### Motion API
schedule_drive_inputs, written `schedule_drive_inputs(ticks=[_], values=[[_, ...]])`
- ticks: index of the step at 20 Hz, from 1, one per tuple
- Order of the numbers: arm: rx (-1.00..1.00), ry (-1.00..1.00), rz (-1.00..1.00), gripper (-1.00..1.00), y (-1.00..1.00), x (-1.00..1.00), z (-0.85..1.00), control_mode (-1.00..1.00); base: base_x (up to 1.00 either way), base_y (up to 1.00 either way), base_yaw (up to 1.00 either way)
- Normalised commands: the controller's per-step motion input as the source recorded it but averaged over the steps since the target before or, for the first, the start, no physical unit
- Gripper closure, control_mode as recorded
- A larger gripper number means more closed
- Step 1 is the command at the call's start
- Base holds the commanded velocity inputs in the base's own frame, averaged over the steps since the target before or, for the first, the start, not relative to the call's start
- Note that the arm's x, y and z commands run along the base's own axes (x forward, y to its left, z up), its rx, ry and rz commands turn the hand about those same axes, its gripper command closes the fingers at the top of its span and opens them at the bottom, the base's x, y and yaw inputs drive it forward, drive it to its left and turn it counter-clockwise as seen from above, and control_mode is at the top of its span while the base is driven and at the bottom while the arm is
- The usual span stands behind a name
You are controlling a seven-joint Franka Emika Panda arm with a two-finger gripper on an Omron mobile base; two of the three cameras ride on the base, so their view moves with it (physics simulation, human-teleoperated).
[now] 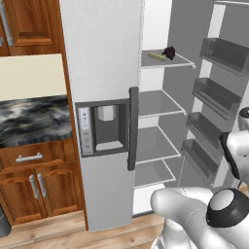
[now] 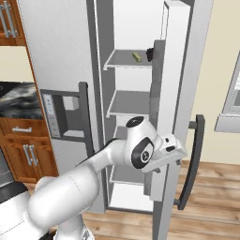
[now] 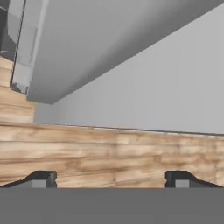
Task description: Retrieve the butter from the fridge and place it on a plate on the dining table. Then retrieve the butter knife by the fridge and place it near the plate.
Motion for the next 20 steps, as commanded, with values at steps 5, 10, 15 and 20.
schedule_drive_inputs(ticks=[5, 10, 15, 20], values=[[0.00, 0.00, 0.00, -1.00, 0.51, -0.27, 0.27, -1.00, 0.00, 0.00, 0.00], [0.01, -0.02, -0.01, -1.00, 0.80, -0.28, 0.40, -1.00, 0.00, 0.00, 0.00], [0.35, -0.14, -0.02, -1.00, 0.81, 0.00, 0.00, -1.00, 0.00, 0.00, 0.00], [0.33, -0.21, -0.02, -1.00, 0.87, 0.37, 0.08, -1.00, 0.00, 0.00, 0.00]])
